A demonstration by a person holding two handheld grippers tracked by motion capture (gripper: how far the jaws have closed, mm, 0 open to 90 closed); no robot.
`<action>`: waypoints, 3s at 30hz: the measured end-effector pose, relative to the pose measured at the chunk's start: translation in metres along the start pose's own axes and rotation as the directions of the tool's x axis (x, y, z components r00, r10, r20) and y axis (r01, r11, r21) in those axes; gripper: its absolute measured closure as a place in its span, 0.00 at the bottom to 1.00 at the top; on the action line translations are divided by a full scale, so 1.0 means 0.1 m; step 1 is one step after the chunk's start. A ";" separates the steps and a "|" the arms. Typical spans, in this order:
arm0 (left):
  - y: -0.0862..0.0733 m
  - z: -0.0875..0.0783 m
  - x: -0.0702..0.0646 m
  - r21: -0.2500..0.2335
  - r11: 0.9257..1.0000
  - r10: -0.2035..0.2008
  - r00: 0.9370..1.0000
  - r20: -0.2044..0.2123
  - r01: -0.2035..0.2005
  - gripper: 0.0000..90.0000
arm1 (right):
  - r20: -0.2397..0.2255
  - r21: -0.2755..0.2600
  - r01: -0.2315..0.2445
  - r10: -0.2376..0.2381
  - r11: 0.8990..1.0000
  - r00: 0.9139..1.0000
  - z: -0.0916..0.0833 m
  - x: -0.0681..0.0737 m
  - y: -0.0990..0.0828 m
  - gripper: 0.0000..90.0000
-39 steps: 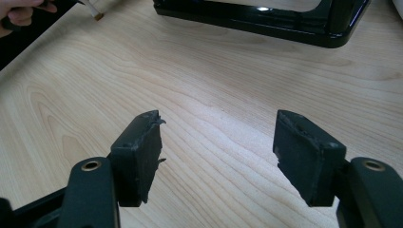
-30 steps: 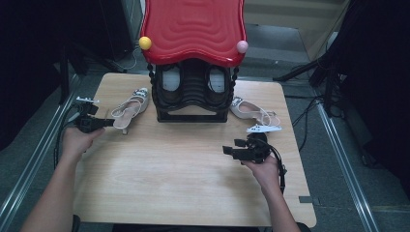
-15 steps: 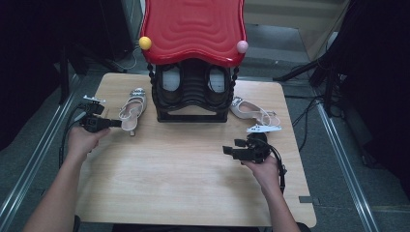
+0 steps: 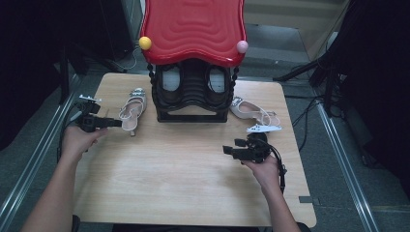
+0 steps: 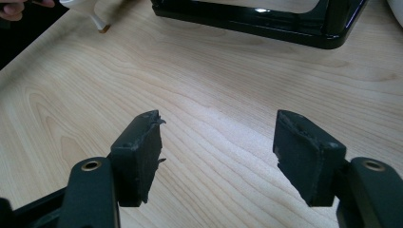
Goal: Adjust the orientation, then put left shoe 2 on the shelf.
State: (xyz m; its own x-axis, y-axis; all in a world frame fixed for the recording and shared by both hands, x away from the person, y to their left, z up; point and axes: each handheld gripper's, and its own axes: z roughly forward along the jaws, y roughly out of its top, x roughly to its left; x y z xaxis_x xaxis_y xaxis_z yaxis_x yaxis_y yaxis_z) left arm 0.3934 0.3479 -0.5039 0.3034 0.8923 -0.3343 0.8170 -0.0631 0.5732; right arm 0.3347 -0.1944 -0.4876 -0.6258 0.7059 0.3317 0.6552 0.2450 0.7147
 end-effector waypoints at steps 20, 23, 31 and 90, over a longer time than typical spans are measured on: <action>0.10 -0.21 0.03 -0.014 0.999 -0.045 0.999 0.005 0.045 0.42 | -0.003 0.007 0.004 -0.004 1.000 1.000 0.01 0.00 0.00 0.38; 0.13 -0.23 0.02 -0.022 0.999 -0.049 0.999 0.001 0.049 0.42 | -0.004 0.004 0.002 -0.002 1.000 1.000 0.01 0.01 0.00 0.38; 0.28 -0.27 -0.03 0.004 1.000 -0.010 0.999 -0.035 0.010 0.43 | 0.001 0.008 0.008 -0.008 1.000 1.000 0.03 0.02 0.00 0.38; 0.89 0.48 -0.23 0.278 0.950 -0.069 0.962 -0.264 0.144 0.86 | 0.003 0.009 0.011 -0.011 1.000 1.000 0.02 0.01 0.00 0.38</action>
State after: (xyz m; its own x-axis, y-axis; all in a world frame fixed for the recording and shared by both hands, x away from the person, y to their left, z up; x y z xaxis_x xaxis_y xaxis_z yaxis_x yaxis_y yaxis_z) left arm 0.4826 0.3006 -0.4808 0.1060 0.9808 -0.1636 0.9559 -0.0551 0.2885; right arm 0.3351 -0.1920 -0.4888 -0.6318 0.7053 0.3215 0.6520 0.2592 0.7125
